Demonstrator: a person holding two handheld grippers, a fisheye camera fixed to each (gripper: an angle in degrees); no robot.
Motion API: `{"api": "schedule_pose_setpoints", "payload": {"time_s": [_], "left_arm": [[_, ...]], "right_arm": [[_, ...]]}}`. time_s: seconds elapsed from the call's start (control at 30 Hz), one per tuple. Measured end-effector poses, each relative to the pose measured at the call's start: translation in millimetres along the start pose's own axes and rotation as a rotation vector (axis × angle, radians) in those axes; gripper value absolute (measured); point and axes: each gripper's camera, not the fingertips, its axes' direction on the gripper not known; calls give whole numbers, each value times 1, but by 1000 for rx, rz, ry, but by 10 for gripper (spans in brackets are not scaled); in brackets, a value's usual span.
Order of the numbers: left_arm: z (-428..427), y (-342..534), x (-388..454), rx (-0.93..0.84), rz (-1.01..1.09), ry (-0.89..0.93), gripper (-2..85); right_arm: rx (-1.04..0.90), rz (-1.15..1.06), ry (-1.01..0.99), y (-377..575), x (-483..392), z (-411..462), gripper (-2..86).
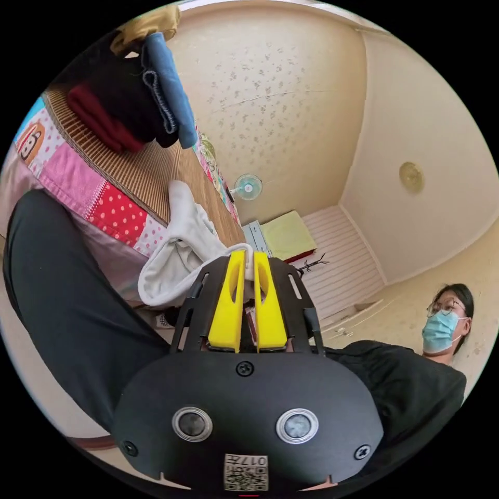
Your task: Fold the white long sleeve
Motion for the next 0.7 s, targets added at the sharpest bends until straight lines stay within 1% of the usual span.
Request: {"api": "schedule_pose_setpoints", "payload": {"time_s": [0.03,0.1,0.2,0.27,0.3,0.33,0.37,0.4,0.43,0.57,0.7], "left_arm": [[6,-12,0,0,-5,-1,32],[36,-66,14,-9,17,-54,32],[83,-129,54,33,113,-154,36],[117,-162,58,51,101,-204,41],[141,-183,48,24,62,-261,48],[153,-192,40,8,41,-303,63],[169,-201,22,-13,-6,-398,92],[179,-200,2,-33,-54,-478,108],[182,-195,-7,-38,-73,-498,116],[175,-128,-45,-11,6,-438,122],[166,-64,-89,-32,2,-423,133]], "right_arm": [[-11,-1,23,-17,-2,15,31],[-19,41,28,-46,-7,39,33],[40,146,67,-93,-20,84,40],[78,116,160,-119,-26,116,48],[50,62,278,-134,-26,144,57],[-31,51,415,-145,-16,177,82],[-80,65,477,-147,-9,192,95],[-159,91,571,-144,3,217,108],[-201,71,602,-132,7,236,115],[-233,-101,673,-68,-1,270,106],[-300,-311,796,4,-6,312,85]]}}
